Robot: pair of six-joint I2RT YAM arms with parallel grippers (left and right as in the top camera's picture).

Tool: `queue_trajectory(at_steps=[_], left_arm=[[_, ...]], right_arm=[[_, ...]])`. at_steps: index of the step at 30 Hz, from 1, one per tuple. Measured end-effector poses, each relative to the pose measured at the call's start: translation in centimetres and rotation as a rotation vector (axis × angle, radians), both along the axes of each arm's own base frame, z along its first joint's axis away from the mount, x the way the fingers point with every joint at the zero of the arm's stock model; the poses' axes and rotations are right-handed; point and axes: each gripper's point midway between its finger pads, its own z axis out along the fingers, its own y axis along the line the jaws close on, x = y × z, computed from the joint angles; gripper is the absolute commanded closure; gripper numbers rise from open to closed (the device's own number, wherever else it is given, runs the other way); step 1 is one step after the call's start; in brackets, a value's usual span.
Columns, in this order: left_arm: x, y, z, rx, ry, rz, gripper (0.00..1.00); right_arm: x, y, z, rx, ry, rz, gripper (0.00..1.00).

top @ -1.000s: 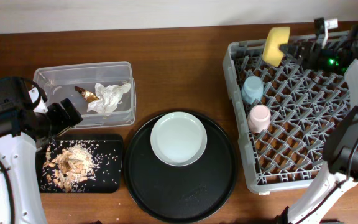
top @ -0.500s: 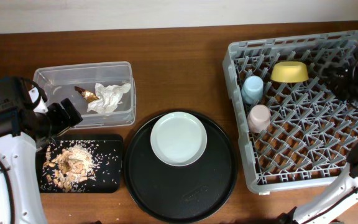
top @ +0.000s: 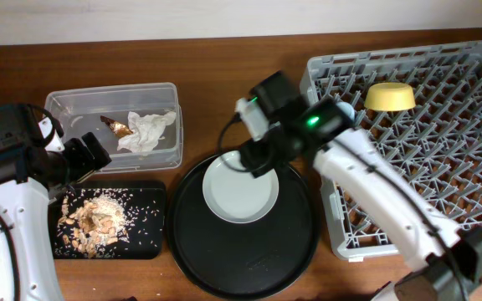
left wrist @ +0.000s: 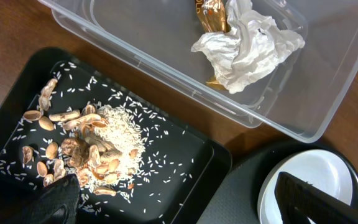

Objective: Sort waste into correct bins and load items into the dishwasher rack
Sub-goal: 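Grasp the white plate with the right gripper, then stand the white plate upright in the dish rack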

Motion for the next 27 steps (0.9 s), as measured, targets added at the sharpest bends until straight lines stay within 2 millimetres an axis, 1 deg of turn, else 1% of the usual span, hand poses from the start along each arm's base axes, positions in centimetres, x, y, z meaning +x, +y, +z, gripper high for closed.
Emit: queue_trajectory(at_steps=[1,2,3,4,5,6,7,8,9,10,11,13,14,18,19,20,21,22,23,24,25,26,27], left_arm=[[0.0,0.0,0.0,0.000,0.000,0.000,0.01],[0.0,0.0,0.0,0.000,0.000,0.000,0.01],[0.0,0.0,0.0,0.000,0.000,0.000,0.01],[0.0,0.0,0.0,0.000,0.000,0.000,0.01],[0.0,0.0,0.0,-0.001,0.000,0.000,0.01],[0.0,0.0,0.0,0.000,0.000,0.000,0.01],[0.0,0.0,0.0,-0.001,0.000,0.000,0.01],[0.0,0.0,0.0,0.000,0.000,0.000,0.01],[0.0,0.0,0.0,0.000,0.000,0.000,0.01],[0.0,0.0,0.0,-0.001,0.000,0.000,0.01],[0.0,0.0,0.0,-0.001,0.000,0.000,0.01],[0.0,0.0,0.0,0.000,0.000,0.000,0.01],[0.0,0.0,0.0,-0.001,0.000,0.000,0.01],[0.0,0.0,0.0,0.000,0.000,0.000,0.01],[0.0,0.0,0.0,0.000,0.000,0.000,0.01],[0.0,0.0,0.0,0.000,0.000,0.000,0.01],[0.0,0.0,0.0,-0.001,0.000,0.000,0.01],[0.0,0.0,0.0,0.000,0.000,0.000,0.01],[0.0,0.0,0.0,-0.001,0.000,0.000,0.01],[0.0,0.0,0.0,-0.001,0.000,-0.001,0.01],[0.0,0.0,0.0,0.000,0.000,0.000,0.01],[0.0,0.0,0.0,0.000,0.000,0.000,0.01],[0.0,0.0,0.0,-0.001,0.001,0.000,0.01]], right_arm=[[-0.8,2.3,-1.9,0.002,-0.002,0.050,0.43],[-2.1,4.8,-4.9,-0.005,0.006,0.112,0.43],[-2.8,6.0,-7.1,-0.014,0.012,0.144,0.43],[-3.2,7.1,-8.4,-0.007,0.003,0.169,0.44],[-3.9,7.9,-10.1,-0.017,0.012,0.194,0.44],[-4.6,8.5,-11.5,-0.029,0.025,0.215,0.48],[-5.6,9.1,-13.8,-0.058,0.057,0.242,0.53],[-5.7,9.3,-14.6,-0.063,0.063,0.244,0.57],[-5.8,9.2,-15.9,-0.083,0.085,0.243,0.68],[-6.1,8.9,-17.3,-0.109,0.113,0.239,0.73],[-6.2,8.7,-17.8,-0.121,0.127,0.238,0.82],[-6.4,8.5,-17.9,-0.130,0.137,0.234,0.88],[-6.6,8.2,-18.0,-0.139,0.148,0.233,0.96],[-6.8,8.2,-17.3,-0.133,0.148,0.232,0.96],[-7.0,8.3,-16.6,-0.122,0.162,0.237,0.96],[-7.2,8.4,-15.4,-0.108,0.162,0.240,0.96],[-7.5,8.2,-11.7,-0.068,0.138,0.246,0.96],[-7.3,8.4,-7.7,0.000,0.083,0.249,0.96],[-6.9,7.4,-1.2,0.117,-0.011,0.230,0.96],[-6.2,5.5,2.3,0.170,-0.070,0.190,0.96],[-5.0,1.9,6.4,0.226,-0.144,0.104,0.96],[-3.3,-3.5,10.2,0.260,-0.249,-0.026,0.96],[-2.4,-8.4,12.2,0.273,-0.305,-0.125,0.96]])
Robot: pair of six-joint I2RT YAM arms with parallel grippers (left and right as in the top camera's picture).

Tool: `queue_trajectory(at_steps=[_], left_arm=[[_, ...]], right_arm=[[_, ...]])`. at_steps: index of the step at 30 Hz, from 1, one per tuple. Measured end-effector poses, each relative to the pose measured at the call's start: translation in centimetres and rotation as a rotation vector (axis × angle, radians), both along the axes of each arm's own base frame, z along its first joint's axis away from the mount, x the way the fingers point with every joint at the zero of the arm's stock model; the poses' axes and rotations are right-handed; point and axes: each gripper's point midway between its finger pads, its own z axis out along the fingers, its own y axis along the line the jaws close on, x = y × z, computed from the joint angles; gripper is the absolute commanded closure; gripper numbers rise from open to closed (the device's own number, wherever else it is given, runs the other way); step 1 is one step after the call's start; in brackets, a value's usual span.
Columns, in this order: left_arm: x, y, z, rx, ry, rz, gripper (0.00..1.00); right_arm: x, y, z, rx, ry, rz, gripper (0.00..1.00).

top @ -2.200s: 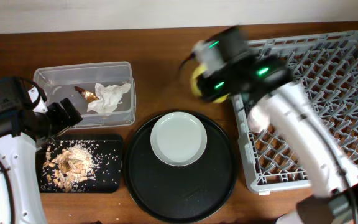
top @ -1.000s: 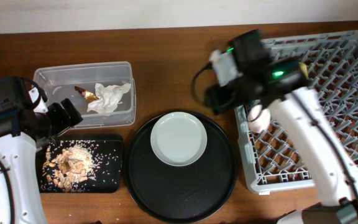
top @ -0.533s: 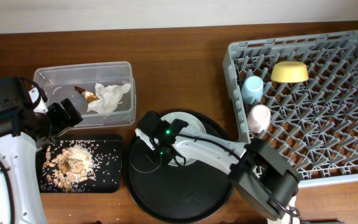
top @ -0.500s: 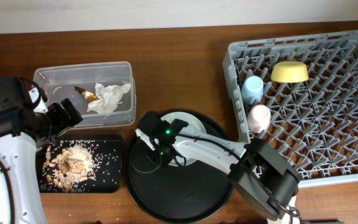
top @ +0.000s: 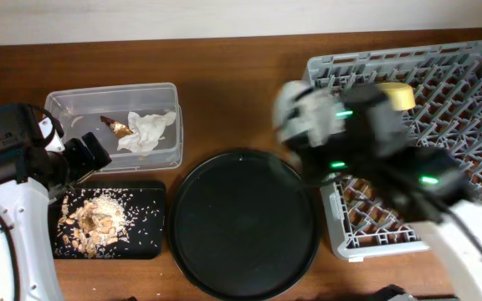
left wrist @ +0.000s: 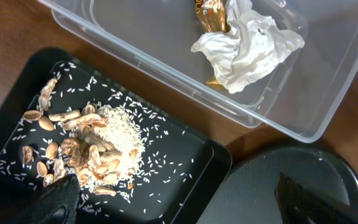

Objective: Sort waste into correct bins and load items into the dishwasher rack
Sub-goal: 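Stand the white plate upright in the dish rack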

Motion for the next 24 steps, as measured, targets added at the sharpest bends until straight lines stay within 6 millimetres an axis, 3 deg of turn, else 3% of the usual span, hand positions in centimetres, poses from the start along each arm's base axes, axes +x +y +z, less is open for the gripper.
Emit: queue_trajectory(at_steps=[1,2,4,5,7,12,16,18,22,24], left_arm=[[0.0,0.0,0.0,0.001,0.000,0.000,0.01],[0.0,0.0,0.0,0.000,0.000,0.001,0.01],[0.0,0.1,0.0,0.000,-0.001,0.003,0.01],[0.0,0.1,0.0,0.000,0.000,0.003,0.01],[0.0,0.1,0.0,0.000,-0.001,0.002,0.01],[0.0,0.1,0.0,0.000,0.000,0.003,0.01],[0.0,0.1,0.0,0.000,0.000,0.003,0.01],[0.0,0.1,0.0,0.000,0.000,0.003,0.01],[0.0,0.1,0.0,0.000,0.000,0.003,0.01],[0.0,0.1,0.0,0.000,-0.001,0.003,0.01]], right_arm=[[0.9,-4.3,0.8,0.015,-0.018,-0.089,0.96],[0.9,-6.6,0.7,0.050,0.002,-0.095,0.96],[1.9,-12.9,-0.9,0.136,0.072,-0.178,0.96],[1.8,-13.8,-1.5,0.185,0.106,-0.155,0.96],[3.5,-17.5,-4.5,0.318,0.177,-0.157,0.96],[6.8,-18.6,-9.5,0.485,0.216,-0.054,0.94],[8.0,-19.2,-9.8,0.456,0.143,-0.029,0.52],[9.3,-19.9,-9.7,0.420,0.079,-0.031,0.23],[11.1,-21.5,-9.2,0.425,0.157,-0.180,0.02],[12.3,-23.4,-5.7,0.324,0.172,-0.304,0.01]])
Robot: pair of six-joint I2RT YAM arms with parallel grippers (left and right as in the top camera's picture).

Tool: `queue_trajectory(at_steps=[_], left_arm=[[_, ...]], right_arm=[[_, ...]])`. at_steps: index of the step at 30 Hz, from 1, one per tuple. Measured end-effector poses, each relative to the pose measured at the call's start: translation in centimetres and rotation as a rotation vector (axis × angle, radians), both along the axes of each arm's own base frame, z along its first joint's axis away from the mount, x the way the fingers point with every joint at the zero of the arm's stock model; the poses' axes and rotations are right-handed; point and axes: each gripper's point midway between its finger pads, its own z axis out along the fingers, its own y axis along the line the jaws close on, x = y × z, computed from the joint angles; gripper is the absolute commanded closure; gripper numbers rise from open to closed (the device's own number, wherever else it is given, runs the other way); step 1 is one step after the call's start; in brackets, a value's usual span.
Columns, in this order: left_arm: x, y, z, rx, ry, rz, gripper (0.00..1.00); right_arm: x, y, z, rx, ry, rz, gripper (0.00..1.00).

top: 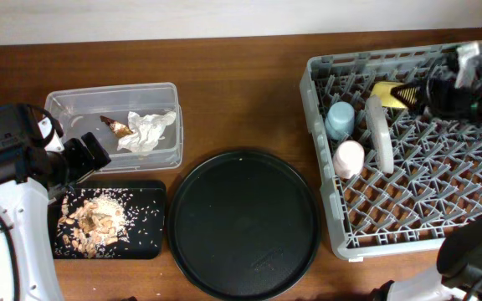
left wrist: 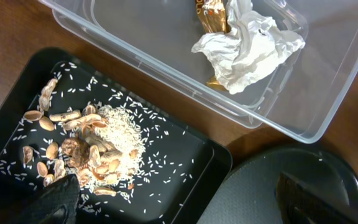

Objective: Sort waste into correct bins and load items into the dishwasher rack

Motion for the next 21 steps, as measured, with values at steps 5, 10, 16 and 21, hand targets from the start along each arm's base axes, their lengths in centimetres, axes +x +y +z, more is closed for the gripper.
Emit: queue_trajectory(at_steps=[5,10,16,21], left_arm=[[0.0,0.0,0.0,0.000,0.001,0.000,0.01],[0.0,0.0,0.0,0.000,0.001,0.000,0.01],[0.0,0.0,0.0,0.000,0.001,0.000,0.01],[0.0,0.0,0.0,0.001,-0.001,0.000,0.01]], right_arm=[[-0.1,7.7,4.4,-0.414,0.031,-0.038,0.01],[-0.8,15.9,4.4,-0.479,0.000,0.082,0.01],[-1.1,17.0,4.3,-0.483,-0.005,0.105,0.01],[-4.4,16.2,9.9,-0.472,-0.150,0.062,0.01]])
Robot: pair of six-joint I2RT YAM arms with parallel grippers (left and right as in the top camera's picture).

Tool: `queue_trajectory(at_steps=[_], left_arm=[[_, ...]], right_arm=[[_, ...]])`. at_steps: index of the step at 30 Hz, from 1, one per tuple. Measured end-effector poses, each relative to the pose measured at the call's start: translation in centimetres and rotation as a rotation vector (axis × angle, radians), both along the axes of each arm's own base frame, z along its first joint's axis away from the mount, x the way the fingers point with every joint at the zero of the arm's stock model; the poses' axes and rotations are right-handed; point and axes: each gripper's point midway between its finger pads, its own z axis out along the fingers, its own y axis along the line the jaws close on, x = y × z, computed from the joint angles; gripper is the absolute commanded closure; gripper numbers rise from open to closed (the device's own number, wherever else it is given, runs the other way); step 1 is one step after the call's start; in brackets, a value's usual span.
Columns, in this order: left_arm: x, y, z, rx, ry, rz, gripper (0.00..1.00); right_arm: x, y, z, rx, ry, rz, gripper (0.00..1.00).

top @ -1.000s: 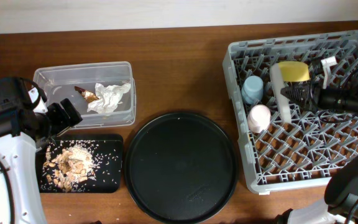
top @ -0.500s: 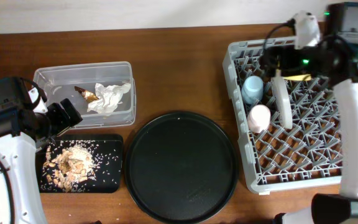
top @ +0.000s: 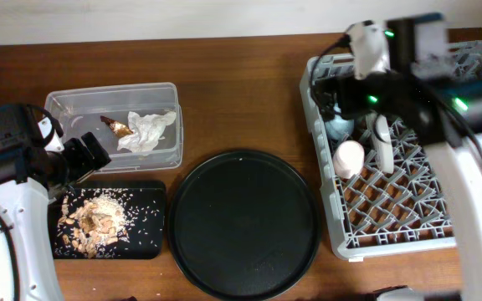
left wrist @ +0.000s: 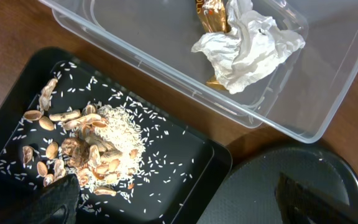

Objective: Sort waste into correct bins and load items into the dishwasher rack

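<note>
The grey dishwasher rack [top: 408,209] on the right holds an upright white plate [top: 382,146], a blue cup [top: 338,127] and a pink cup [top: 349,157]. My right gripper [top: 335,90] hangs over the rack's back left part; its jaws are too dark to read. The clear bin [top: 74,104] holds a crumpled tissue [left wrist: 247,50] and a gold wrapper [left wrist: 211,14]. Rice and peanut shells [left wrist: 98,146] lie on the black rectangular tray [top: 145,238]. My left gripper [left wrist: 179,205] is open and empty above that tray's corner, one finger [left wrist: 58,198] over the shells.
A round black tray [top: 243,224] lies bare in the middle of the wooden table, between the rectangular tray and the rack. The right arm crosses the rack's back edge and hides what lies under it there.
My right arm has moved from the rack's far right corner to its back left part, above the cups. The left arm and both waste containers are unchanged.
First my right gripper was at a white plate on the round black tray. Then the tray was bare and the arm was over the rack's left edge. Later the plate stood upright in the rack with the arm at the far corner; now it is back left.
</note>
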Motion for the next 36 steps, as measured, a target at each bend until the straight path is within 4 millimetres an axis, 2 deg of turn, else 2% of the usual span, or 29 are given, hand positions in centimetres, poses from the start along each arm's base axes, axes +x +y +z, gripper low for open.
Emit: queue_trajectory(at_steps=[1,2,3,4,5,7,8,9,10,11,12,14,16,18,19,21,24,29,31,32,36], left_arm=[[0.0,0.0,0.0,0.000,0.000,0.000,0.01],[0.0,0.0,0.0,0.000,0.000,0.000,0.01],[0.0,0.0,0.0,-0.001,0.001,0.000,0.01],[0.0,0.0,0.0,0.000,-0.001,0.000,0.01],[0.0,0.0,0.0,0.001,0.000,0.000,0.01],[0.0,0.0,0.0,0.000,0.000,0.000,0.01],[0.0,0.0,-0.1,-0.001,0.004,0.000,0.01],[0.1,0.0,-0.1,0.001,0.001,0.000,0.01],[0.0,0.0,-0.1,-0.002,0.006,0.000,0.01],[0.0,0.0,-0.1,-0.002,0.006,0.000,0.01],[0.0,0.0,-0.1,-0.002,0.006,0.000,0.01],[0.0,0.0,-0.1,-0.002,0.006,0.000,0.01],[0.0,0.0,-0.1,-0.002,0.005,0.000,0.01],[0.0,0.0,-0.1,-0.002,0.005,0.000,0.01],[0.0,0.0,-0.1,-0.002,0.005,0.000,0.01],[0.0,0.0,-0.1,-0.002,0.005,0.000,0.01],[0.0,0.0,-0.1,-0.002,0.006,0.000,0.01],[0.0,0.0,-0.1,-0.002,0.006,0.000,0.01],[0.0,0.0,-0.1,-0.002,0.005,0.000,0.01],[0.0,0.0,-0.1,-0.003,0.006,0.000,0.01],[0.0,0.0,-0.1,-0.002,0.005,0.000,0.01]], right_arm=[[-2.9,-0.6,3.9,0.018,-0.114,-0.003,0.01],[-7.8,-1.6,9.1,0.046,-0.285,-0.008,0.01],[-13.0,-2.6,13.2,0.075,-0.444,-0.009,0.01],[-18.3,-3.6,15.8,0.100,-0.579,-0.012,0.01],[-21.5,-4.2,16.5,0.113,-0.655,-0.012,0.01],[-27.2,-5.2,15.3,0.147,-0.835,-0.013,0.01],[-28.4,-5.4,11.8,0.162,-0.908,-0.012,0.01],[-28.0,-5.4,10.3,0.161,-0.904,-0.014,0.02],[-25.8,-5.0,6.9,0.168,-0.942,-0.014,0.01],[-23.3,-4.5,3.2,0.161,-0.906,-0.014,0.01],[-20.5,-4.0,2.3,0.179,-1.000,-0.014,0.01],[-16.4,-3.3,-2.7,0.183,-1.019,-0.015,0.01],[-14.3,-2.9,-7.3,0.182,-1.013,-0.015,0.01],[-13.3,-2.9,-11.6,0.166,-0.956,-0.024,0.01],[-13.0,-3.3,-12.6,0.156,-0.941,-0.039,0.01],[-12.6,-4.1,-13.2,0.138,-0.936,-0.075,0.01],[-11.9,-5.6,-17.0,0.087,-0.805,-0.144,0.01],[-11.5,-7.6,-17.6,0.115,-0.767,-0.290,0.01],[-11.6,-7.9,-19.2,0.107,-0.700,-0.311,0.01],[-11.5,-8.4,-19.4,0.099,-0.694,-0.334,0.01],[-11.5,-8.5,-19.4,0.100,-0.694,-0.337,0.01]])
